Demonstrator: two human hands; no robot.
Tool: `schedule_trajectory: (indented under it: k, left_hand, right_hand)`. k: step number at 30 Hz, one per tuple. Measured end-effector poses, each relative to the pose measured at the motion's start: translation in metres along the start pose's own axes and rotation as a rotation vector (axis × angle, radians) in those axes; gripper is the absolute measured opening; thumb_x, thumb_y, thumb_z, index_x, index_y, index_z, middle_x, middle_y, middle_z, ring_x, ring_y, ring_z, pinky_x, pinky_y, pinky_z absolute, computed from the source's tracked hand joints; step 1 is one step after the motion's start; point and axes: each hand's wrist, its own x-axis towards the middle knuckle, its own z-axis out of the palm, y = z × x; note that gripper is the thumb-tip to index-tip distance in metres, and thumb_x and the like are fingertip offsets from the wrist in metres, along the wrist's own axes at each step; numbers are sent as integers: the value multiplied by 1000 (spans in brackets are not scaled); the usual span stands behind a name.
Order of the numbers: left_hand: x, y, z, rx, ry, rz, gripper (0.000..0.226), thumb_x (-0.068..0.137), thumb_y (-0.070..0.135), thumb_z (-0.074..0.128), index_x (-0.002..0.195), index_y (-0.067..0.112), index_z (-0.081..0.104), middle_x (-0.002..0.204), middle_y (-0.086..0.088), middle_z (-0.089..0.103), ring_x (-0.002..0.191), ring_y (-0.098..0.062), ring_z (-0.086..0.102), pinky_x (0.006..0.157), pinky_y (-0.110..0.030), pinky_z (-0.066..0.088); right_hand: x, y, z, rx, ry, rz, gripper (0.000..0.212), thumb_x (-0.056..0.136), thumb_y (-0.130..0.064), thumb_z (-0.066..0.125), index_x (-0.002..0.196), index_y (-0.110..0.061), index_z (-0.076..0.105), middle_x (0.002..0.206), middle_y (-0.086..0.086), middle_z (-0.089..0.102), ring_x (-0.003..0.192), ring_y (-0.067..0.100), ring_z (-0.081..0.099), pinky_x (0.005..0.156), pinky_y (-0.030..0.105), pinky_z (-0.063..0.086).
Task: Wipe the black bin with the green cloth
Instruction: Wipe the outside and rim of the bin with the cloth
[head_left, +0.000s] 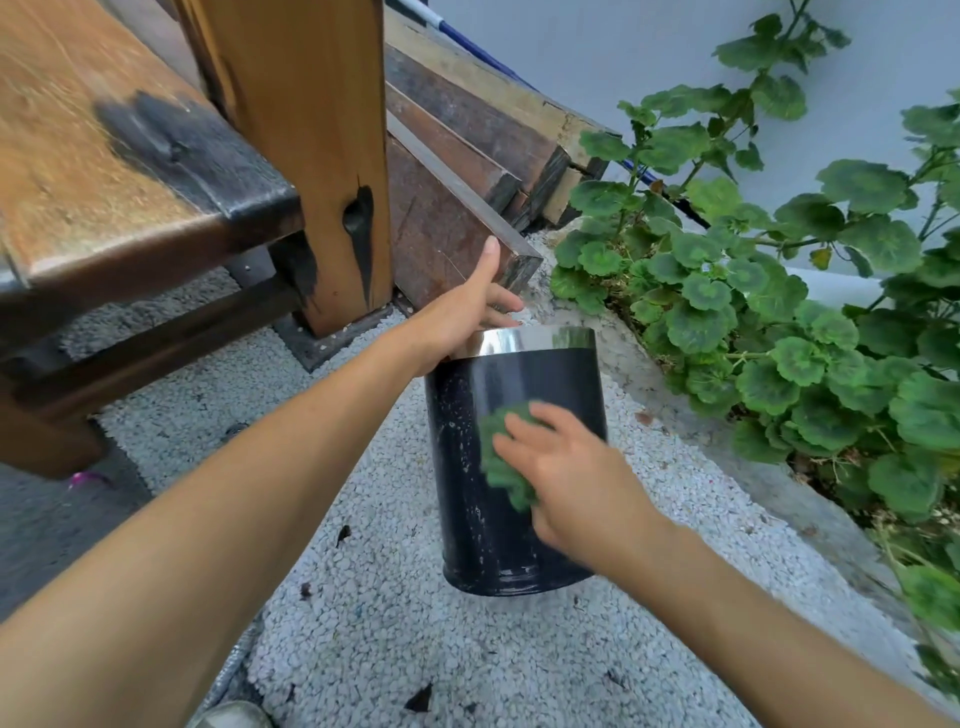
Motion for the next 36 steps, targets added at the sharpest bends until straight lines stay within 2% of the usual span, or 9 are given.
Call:
schedule_trajectory:
  k: [6,9,12,17,22,25,28,31,36]
  left_hand:
    - [1,-6,-5,16,20,-9,100,80,94,6,111,30,76,125,1,73,127,-16,58,124,-52,22]
    - [-2,1,0,52,-19,-15,98,79,95,7,115,33,74,127,2,73,126,-17,58,117,-47,27]
    - [-10,8,8,102,-36,-14,94,79,95,10,119,36,70,125,7,74,132,-23,55,115,-50,31]
    - [-29,13,23,106,-98,41,84,74,96,20,128,44,59,116,15,77,110,-14,60,107,-48,39]
    - [-44,-3,27,230,-123,182,65,84,86,31,125,45,60,119,15,72,107,2,66,100,-41,51]
    - [-52,-13,5,347,-143,219,53,99,72,33,88,39,74,85,25,74,78,10,66,79,-28,47]
    - [-60,-25,-15,541,-166,335,54,106,52,42,58,31,58,59,12,55,57,-3,51,69,-32,39]
    - [-71,-29,-11,642,-214,462,46,105,39,52,71,9,59,71,-9,56,70,-23,55,83,-44,48]
    - [-85,15,8,628,-402,527,22,104,37,58,91,23,69,88,11,68,86,-9,61,80,-23,47]
  right_hand:
    - [-90,-5,34,36,-218,-7,67,40,-28,85,108,-28,79,113,-14,75,109,20,72,68,24,64]
    - [-87,3,27,203,-286,59,51,74,-17,63,122,-30,69,128,-15,67,125,11,58,94,28,56]
    - [-63,21,-12,430,-195,114,31,81,-8,63,103,-29,71,105,-16,71,99,3,64,83,22,55]
    - [4,49,-91,304,0,49,39,75,-12,77,114,-14,76,148,-3,55,130,15,52,110,24,38]
    - [44,43,-114,259,-419,179,17,77,-22,79,94,-17,76,90,4,76,87,25,69,80,39,59]
    - [40,46,-109,233,-438,167,12,77,-20,79,89,-19,77,87,1,77,85,21,71,79,37,61]
    - [26,57,-109,357,-456,168,14,79,-13,80,88,-23,79,86,-4,80,83,16,74,79,37,63]
    - [10,72,-106,397,-487,126,19,82,-9,78,94,-23,80,89,-7,81,85,13,76,84,40,63]
    - [-33,114,-110,551,-446,61,39,82,4,70,96,-31,79,101,-6,80,98,14,76,90,43,61]
